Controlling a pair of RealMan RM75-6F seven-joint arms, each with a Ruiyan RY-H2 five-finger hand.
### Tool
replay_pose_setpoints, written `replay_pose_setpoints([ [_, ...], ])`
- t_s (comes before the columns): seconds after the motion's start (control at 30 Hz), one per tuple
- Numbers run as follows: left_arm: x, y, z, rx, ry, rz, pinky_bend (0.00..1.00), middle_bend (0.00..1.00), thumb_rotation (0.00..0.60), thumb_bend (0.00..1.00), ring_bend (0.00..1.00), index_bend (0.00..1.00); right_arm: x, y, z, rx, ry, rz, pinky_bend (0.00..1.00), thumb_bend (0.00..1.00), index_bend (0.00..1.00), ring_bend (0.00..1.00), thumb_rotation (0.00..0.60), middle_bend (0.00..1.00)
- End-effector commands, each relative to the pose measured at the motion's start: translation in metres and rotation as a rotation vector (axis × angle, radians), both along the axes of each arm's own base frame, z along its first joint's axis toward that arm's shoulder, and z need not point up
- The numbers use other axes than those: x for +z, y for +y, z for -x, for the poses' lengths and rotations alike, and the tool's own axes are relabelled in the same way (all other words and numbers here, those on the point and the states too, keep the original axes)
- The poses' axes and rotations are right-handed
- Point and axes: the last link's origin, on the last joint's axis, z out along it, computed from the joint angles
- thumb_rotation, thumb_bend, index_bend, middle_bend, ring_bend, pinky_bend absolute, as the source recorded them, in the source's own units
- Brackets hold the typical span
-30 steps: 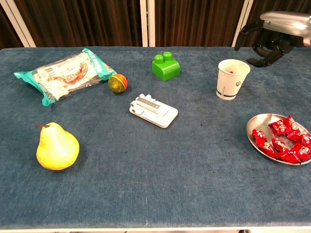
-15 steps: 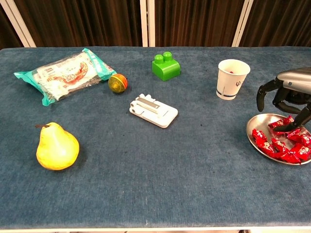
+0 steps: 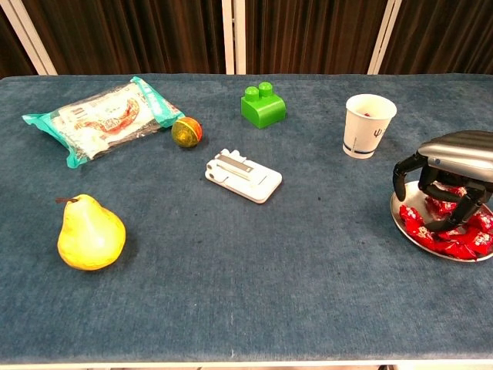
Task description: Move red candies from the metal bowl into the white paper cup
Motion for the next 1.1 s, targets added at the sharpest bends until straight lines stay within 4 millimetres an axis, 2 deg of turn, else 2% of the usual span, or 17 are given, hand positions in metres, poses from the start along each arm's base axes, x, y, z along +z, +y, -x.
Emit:
replay_pose_setpoints([
  [0.03,0.000,0.000,0.000,0.001,-0.001,0.000,0.00,0.00,0.600,0.00,0.00,0.00,-0.002,-0.002,-0.002,0.008,0.001,-0.004,1.00,0.33,0.52,1.00,0.600,0.90],
  [0.23,0.000,-0.002,0.002,0.009,-0.001,0.000,0.00,0.00,0.600,0.00,0.00,0.00,-0.008,-0.005,-0.001,0.004,0.016,-0.020,1.00,0.38,0.55,1.00,0.600,0.90],
  [0.4,0.000,-0.003,0.004,0.013,-0.003,-0.002,0.00,0.00,0.600,0.00,0.00,0.00,-0.009,-0.006,0.001,-0.005,0.018,-0.018,1.00,0.47,0.66,1.00,0.600,0.90],
  [0.53,0.000,-0.003,0.003,0.009,-0.002,-0.004,0.00,0.00,0.600,0.00,0.00,0.00,0.001,-0.008,-0.003,-0.006,-0.016,0.021,1.00,0.49,0.69,1.00,0.600,0.90],
  [0.63,0.001,-0.002,0.003,0.008,-0.003,-0.004,0.00,0.00,0.600,0.00,0.00,0.00,0.015,-0.014,-0.007,-0.011,-0.060,0.070,1.00,0.49,0.69,1.00,0.600,0.90],
  [0.73,0.000,-0.001,0.002,0.003,-0.001,-0.001,0.00,0.00,0.600,0.00,0.00,0.00,0.033,-0.026,-0.017,-0.003,-0.103,0.134,1.00,0.49,0.69,1.00,0.600,0.90],
  [0.87,0.000,0.001,0.000,-0.005,-0.001,0.001,0.00,0.00,0.600,0.00,0.00,0.00,0.050,-0.054,-0.032,-0.018,-0.158,0.203,1.00,0.49,0.69,1.00,0.600,0.90],
  [1.0,0.000,0.002,-0.001,-0.004,0.000,0.001,0.00,0.00,0.600,0.00,0.00,0.00,0.052,-0.080,-0.044,-0.043,-0.178,0.230,1.00,0.49,0.67,1.00,0.600,0.90],
  [1.1,0.000,0.002,-0.001,0.000,0.002,0.000,0.00,0.00,0.600,0.00,0.00,0.00,0.047,-0.099,-0.052,-0.069,-0.180,0.237,1.00,0.49,0.66,1.00,0.600,0.90],
])
